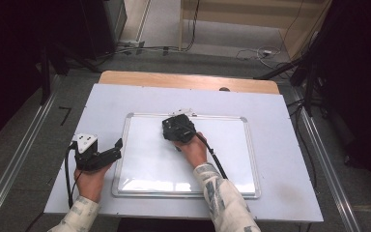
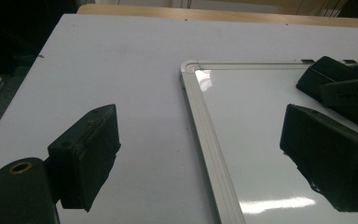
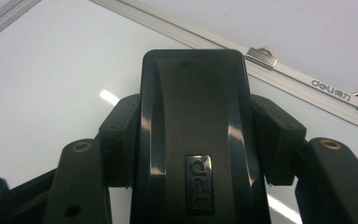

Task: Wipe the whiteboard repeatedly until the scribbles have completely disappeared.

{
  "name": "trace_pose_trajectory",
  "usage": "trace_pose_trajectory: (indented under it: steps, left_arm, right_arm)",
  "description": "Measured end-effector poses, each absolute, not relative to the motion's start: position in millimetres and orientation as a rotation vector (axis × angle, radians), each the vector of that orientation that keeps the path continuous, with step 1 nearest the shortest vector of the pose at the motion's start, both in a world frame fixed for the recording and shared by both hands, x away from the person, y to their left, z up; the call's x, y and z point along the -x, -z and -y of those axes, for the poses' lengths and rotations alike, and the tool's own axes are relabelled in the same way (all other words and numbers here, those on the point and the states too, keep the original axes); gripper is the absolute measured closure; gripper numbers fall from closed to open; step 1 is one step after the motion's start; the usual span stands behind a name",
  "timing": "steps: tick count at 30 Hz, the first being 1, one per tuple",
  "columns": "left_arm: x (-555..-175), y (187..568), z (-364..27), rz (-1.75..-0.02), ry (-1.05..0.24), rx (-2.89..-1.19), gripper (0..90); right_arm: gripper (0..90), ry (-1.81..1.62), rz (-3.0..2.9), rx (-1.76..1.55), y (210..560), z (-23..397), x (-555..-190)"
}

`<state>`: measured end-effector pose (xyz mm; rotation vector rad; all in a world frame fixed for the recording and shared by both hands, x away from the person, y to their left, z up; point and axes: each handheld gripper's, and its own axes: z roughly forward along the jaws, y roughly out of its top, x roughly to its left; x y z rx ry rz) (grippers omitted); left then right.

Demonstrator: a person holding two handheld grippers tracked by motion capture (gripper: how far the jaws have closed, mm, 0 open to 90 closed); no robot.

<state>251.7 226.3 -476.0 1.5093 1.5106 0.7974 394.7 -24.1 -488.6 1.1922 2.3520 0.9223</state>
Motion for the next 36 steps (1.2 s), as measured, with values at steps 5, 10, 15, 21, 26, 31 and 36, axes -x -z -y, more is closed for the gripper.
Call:
trace_pose_trajectory:
  steps: [5,10,15,21,26,31,36]
  left_arm:
    - [-252,476,-227,-1.512,-0.798,-1.508,12.3]
    - [-252,476,-227,-1.51,-0.798,-1.507,12.3]
    - [-252,476,-227,-1.512,-0.797,-1.506,12.3]
    - [-252,476,-227,-1.512,-0.798,-1.506,12.3]
    - [-252,476,-227,-1.512,-0.799,-1.509,12.3]
    - [-252,476,-226,-1.512,-0.799,-1.509,12.3]
    - [-252,476,-227,-1.513,-0.799,-1.509,12.3]
  right_arm:
    - [39.1,-0.927,-2.357,-1.178,489,21,-395]
    - [39.0,-0.925,-2.349,-1.185,489,22,-396]
    - [39.0,-0.917,-2.344,-1.189,488,26,-397]
    - [38.9,-0.913,-2.324,-1.214,488,36,-399]
    - [38.9,-0.905,-2.315,-1.228,488,44,-400]
    - [39.0,-0.911,-2.315,-1.236,488,52,-399]
    - [39.0,-0.903,-2.288,-1.241,487,60,-396]
